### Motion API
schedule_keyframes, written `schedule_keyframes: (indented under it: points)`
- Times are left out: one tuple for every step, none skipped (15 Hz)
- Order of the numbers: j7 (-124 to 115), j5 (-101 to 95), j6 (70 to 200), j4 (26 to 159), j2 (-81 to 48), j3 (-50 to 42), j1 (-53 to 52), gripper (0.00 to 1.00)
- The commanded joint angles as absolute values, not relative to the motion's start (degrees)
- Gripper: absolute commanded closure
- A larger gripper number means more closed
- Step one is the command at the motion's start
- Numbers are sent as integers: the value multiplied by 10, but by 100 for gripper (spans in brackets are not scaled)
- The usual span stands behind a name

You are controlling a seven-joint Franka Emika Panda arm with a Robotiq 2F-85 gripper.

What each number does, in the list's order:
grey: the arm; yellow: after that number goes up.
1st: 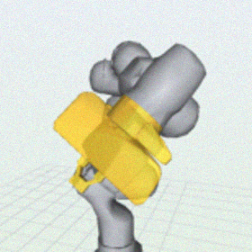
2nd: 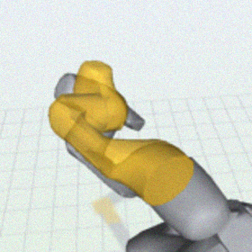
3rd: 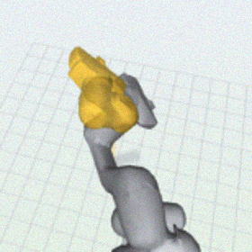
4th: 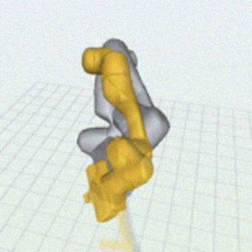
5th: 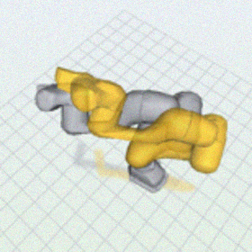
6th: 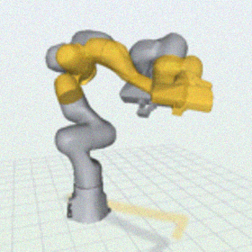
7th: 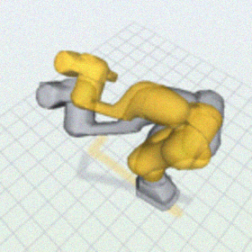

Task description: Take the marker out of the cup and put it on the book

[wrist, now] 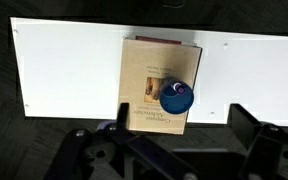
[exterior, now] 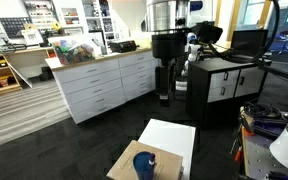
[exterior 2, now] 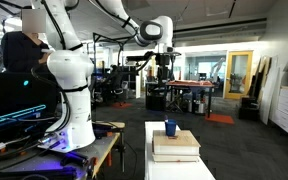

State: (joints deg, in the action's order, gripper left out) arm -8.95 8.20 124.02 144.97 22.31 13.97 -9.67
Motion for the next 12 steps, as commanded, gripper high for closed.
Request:
schedule_keyframes:
  points:
    - [-83, 75, 1270, 1449, 201, 137, -108, 0]
    - [-82, 75, 1274, 1448, 195, 138, -110, 0]
    - [-82, 75, 1278, 1448, 188, 138, -111, 0]
    - [-82, 74, 1280, 1447, 183, 139, -113, 0]
    - [-82, 73, 1283, 1446, 177, 139, -114, 0]
    - [-84, 72, 1283, 1445, 171, 140, -114, 0]
    - [-86, 68, 1273, 1440, 170, 140, -114, 0]
    - [-88, 76, 1272, 1448, 178, 136, -115, 0]
    - [-88, 75, 1272, 1447, 174, 136, -116, 0]
    - [-88, 74, 1272, 1446, 172, 136, -116, 0]
    - [-88, 74, 1272, 1446, 172, 136, -116, 0]
    - [-88, 74, 1272, 1446, 172, 136, -116, 0]
